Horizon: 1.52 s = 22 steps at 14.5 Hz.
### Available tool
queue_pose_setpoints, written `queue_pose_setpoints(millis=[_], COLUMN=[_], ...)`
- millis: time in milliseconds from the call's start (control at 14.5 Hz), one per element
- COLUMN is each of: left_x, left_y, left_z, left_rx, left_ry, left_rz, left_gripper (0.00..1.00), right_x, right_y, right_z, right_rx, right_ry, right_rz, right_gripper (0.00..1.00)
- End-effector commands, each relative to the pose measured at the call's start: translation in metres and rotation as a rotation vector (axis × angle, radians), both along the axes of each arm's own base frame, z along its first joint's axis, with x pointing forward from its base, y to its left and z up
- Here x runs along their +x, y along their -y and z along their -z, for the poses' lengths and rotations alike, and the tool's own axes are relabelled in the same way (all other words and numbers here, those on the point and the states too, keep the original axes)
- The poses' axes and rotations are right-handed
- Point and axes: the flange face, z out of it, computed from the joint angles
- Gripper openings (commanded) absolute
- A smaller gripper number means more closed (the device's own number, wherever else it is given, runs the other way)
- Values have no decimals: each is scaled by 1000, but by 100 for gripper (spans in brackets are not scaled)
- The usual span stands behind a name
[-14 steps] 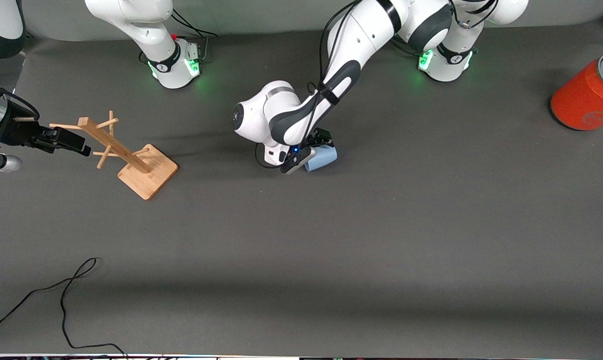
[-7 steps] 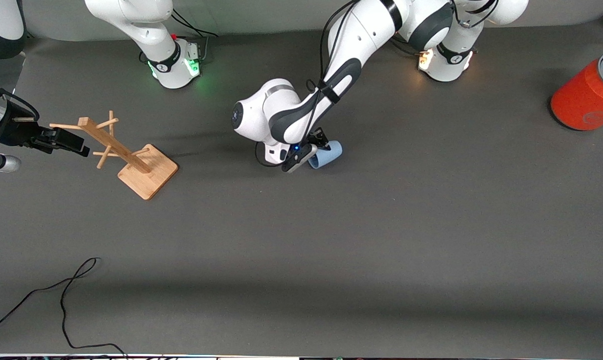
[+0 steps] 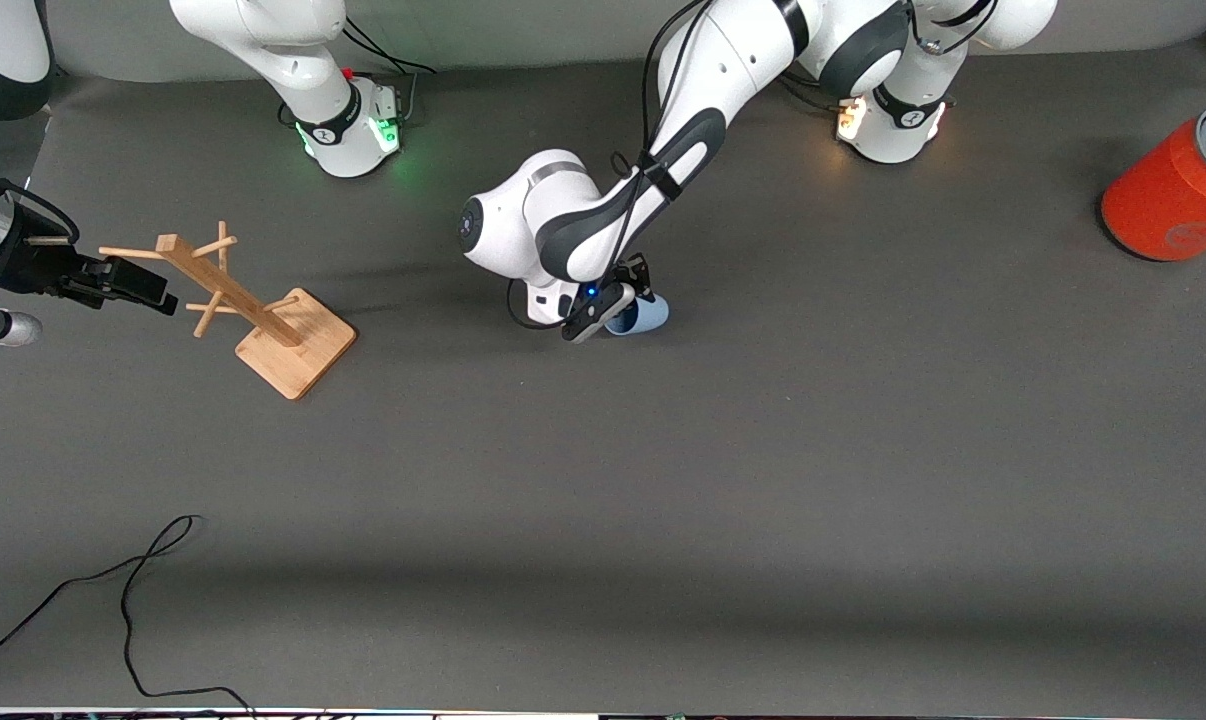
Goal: Rotate and upright cup with both arms
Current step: 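Rotate the cup upright with the left gripper and lower it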
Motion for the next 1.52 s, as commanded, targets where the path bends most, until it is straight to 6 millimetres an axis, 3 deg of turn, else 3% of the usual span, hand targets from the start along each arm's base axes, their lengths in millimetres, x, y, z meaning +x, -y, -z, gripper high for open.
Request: queue_pose_setpoints(millis=[0,138,415,553,622,760,898,1175,1313,1451], left_x=[12,32,94,100,89,58,28,16,17,17], left_y=[-4,-16,-71,-107,-121,-155,-173,-165,-159,-157], left_z=[-30,-53,-175,-204,-212,-200,-168,-81,-54,-43], left_rx=[-41,-79,-346,-459,-509,-587,-652,-669,-687,-692], left_ry=[19,6,-62,-102,-87,-2,85,88,89,85], left_rz=[-32,-53,-76,-52,-8,46,98,159,166,168], left_gripper=[0,0,0,0,0,0,0,0,0,0], right_x=[1,1,1,1,1,2,3,6,6,7], right_y=[-4,-5,-3,-3,-3,-3,-1,-1,-1,-2], right_z=[0,1,0,1,1,1,0,3,3,3], right_rx=[-19,-19,-19,-19,-18,-16,-16,-15,-16,-14], right_ry=[9,7,8,7,7,14,19,25,27,25], right_rz=[-33,-26,-23,-21,-20,-18,-14,-12,-15,-18], right_gripper=[100,100,100,100,100,100,100,100,100,100])
